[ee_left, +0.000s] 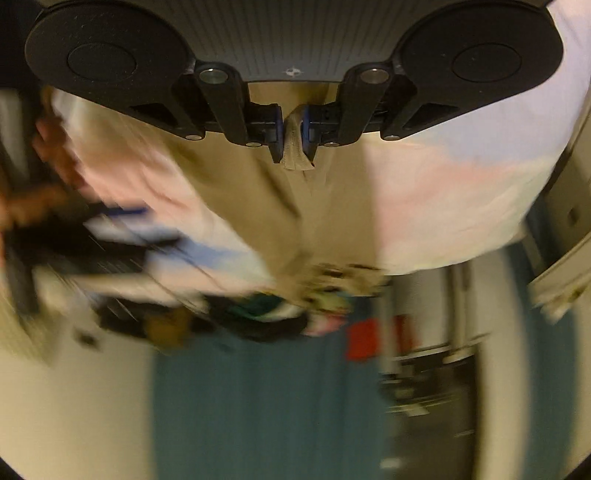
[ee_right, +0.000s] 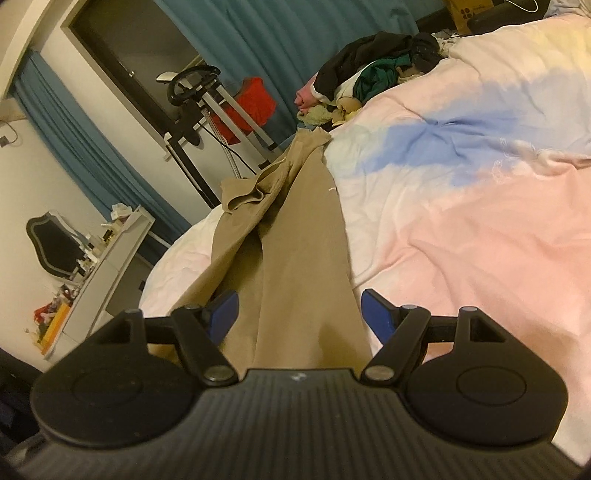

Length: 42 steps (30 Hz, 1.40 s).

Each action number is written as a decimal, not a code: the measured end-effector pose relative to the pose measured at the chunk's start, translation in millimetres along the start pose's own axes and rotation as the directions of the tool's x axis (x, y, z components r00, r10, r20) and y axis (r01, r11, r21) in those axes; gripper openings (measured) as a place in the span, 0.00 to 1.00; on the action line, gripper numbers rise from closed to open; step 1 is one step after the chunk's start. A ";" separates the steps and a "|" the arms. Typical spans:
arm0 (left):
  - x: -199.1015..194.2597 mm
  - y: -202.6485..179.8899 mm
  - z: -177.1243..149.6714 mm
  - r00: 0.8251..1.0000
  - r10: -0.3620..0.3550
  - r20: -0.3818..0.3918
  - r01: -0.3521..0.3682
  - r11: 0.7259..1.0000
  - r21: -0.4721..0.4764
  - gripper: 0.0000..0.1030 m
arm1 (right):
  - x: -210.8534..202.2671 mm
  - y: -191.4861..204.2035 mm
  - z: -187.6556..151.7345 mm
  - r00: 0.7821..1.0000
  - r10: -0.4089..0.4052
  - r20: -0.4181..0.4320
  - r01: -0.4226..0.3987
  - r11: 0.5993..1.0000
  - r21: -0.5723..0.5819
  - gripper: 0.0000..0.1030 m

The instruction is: Fold clothes

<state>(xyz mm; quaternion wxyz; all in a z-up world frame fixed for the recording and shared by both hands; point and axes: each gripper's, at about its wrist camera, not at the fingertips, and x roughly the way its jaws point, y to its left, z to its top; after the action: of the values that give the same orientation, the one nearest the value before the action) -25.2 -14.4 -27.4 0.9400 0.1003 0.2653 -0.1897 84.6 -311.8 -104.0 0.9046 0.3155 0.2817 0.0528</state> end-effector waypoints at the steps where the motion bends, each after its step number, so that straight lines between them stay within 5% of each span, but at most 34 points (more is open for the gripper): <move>1: 4.9 -9.6 -1.7 1.000 -0.014 -0.017 0.014 0.999 0.031 0.09 | -0.2 -0.1 0.3 1.000 -0.001 0.002 0.001 1.000 0.001 0.73; 5: 35.1 -29.4 -9.1 0.991 -0.054 -0.124 0.065 0.995 0.082 0.09 | -2.4 -0.1 1.0 1.000 -0.011 0.012 0.011 1.000 -0.008 0.73; 11: 76.1 -23.3 -17.5 0.953 -0.088 -0.291 0.110 0.992 0.061 0.10 | -3.0 2.1 -0.1 1.000 -0.019 0.018 0.019 0.999 -0.032 0.73; 15: 78.4 -19.2 -16.6 0.938 -0.137 -0.319 0.155 0.987 0.032 0.26 | -3.1 4.7 -0.2 1.000 -0.012 0.018 0.012 0.999 -0.048 0.73; 19: 64.1 -10.5 -11.6 0.942 -0.164 -0.293 0.161 0.986 -0.035 0.52 | -7.5 9.6 1.3 0.999 -0.007 0.036 0.010 0.997 -0.077 0.73; 24: 57.5 2.7 18.8 0.980 -0.118 -0.163 0.106 0.991 -0.080 0.73 | -14.9 13.6 4.7 0.998 0.009 0.070 -0.003 0.996 -0.094 0.73; 32: 99.5 14.4 85.7 1.000 -0.031 0.000 0.031 0.987 -0.156 0.74 | -27.3 9.0 14.3 0.975 -0.073 0.209 0.106 0.983 -0.149 0.73; 35: 112.7 21.9 90.1 1.000 -0.020 0.019 0.023 0.981 -0.195 0.74 | -22.2 5.7 11.7 0.979 -0.072 0.189 0.103 0.982 -0.158 0.74; 39: 117.6 35.3 81.8 0.999 -0.029 0.020 0.032 0.978 -0.204 0.74 | -9.3 12.5 6.0 0.988 -0.050 0.147 0.080 0.975 -0.209 0.58; 42: 121.3 51.8 90.2 0.999 -0.002 0.049 0.011 0.983 -0.186 0.75 | 28.0 31.8 5.4 0.997 -0.044 0.058 0.058 0.962 -0.266 0.57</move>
<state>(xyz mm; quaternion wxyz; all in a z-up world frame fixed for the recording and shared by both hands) 133.0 -30.2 -12.3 0.9508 0.0068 0.2594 -0.1694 113.5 -281.8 -94.8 0.9469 0.1842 0.2569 0.0589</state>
